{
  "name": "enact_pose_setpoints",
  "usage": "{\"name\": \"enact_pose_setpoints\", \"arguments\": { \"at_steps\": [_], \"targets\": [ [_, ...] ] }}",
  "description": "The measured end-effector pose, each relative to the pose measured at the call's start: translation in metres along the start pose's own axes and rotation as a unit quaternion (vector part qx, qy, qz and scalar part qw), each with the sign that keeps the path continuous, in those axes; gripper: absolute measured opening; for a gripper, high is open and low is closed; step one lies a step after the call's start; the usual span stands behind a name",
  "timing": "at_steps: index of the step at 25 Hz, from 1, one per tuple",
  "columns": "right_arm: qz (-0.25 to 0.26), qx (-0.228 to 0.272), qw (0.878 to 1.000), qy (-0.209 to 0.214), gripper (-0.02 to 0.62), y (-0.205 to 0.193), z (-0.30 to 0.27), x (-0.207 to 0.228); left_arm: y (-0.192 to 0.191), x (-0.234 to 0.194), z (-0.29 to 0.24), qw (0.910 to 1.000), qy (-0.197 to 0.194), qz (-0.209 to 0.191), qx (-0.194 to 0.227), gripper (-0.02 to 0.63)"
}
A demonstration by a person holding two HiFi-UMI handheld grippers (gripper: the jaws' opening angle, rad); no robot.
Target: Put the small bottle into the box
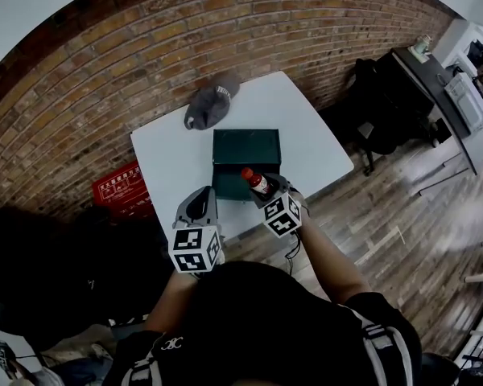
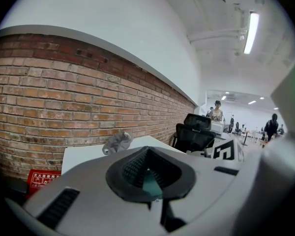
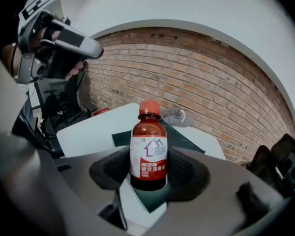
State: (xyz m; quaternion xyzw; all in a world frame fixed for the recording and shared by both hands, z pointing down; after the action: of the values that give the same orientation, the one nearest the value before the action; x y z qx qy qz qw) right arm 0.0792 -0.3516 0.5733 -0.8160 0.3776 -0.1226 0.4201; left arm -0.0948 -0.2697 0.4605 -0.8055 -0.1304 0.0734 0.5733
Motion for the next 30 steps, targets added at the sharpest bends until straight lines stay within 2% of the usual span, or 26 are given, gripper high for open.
{"name": "enact_pose_setpoints", "arguments": {
  "at_steps": [5, 12, 22, 30],
  "targets": [
    [0.073, -0.067, 0.995, 0.018, 0.225, -0.01, -0.033, -0.004, -0.006, -0.015, 0.006, 0.9999, 0.01, 0.014, -0.002, 0.006],
    [0.133, -0.132, 0.982, 0.036, 0.225, -0.015, -0.068, -0.013, -0.014, -0.042, 0.012, 0.9993, 0.024, 0.028, -0.006, 0.006],
    [0.182, -0.193, 0.963, 0.045, 0.227, -0.023, -0.101, -0.018, -0.018, -0.069, 0.018, 0.9985, 0.034, 0.042, -0.002, 0.006],
    [0.204, -0.219, 0.953, 0.047, 0.227, -0.029, -0.115, -0.015, -0.017, -0.083, 0.018, 0.9983, 0.036, 0.045, 0.001, 0.006]
  ]
}}
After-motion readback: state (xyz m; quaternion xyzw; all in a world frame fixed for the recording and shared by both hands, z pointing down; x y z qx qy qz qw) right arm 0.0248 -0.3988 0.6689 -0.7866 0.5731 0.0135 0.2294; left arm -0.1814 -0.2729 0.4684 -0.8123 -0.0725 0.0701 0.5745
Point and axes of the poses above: the fingertips, and each gripper's own axes: z backward along the fingers, x to its right, y out of its top, the point moved 8 cm from there along z, backward along the fingers, and after that the axes turned 11 degrees about -z, right-handed, at the moved point
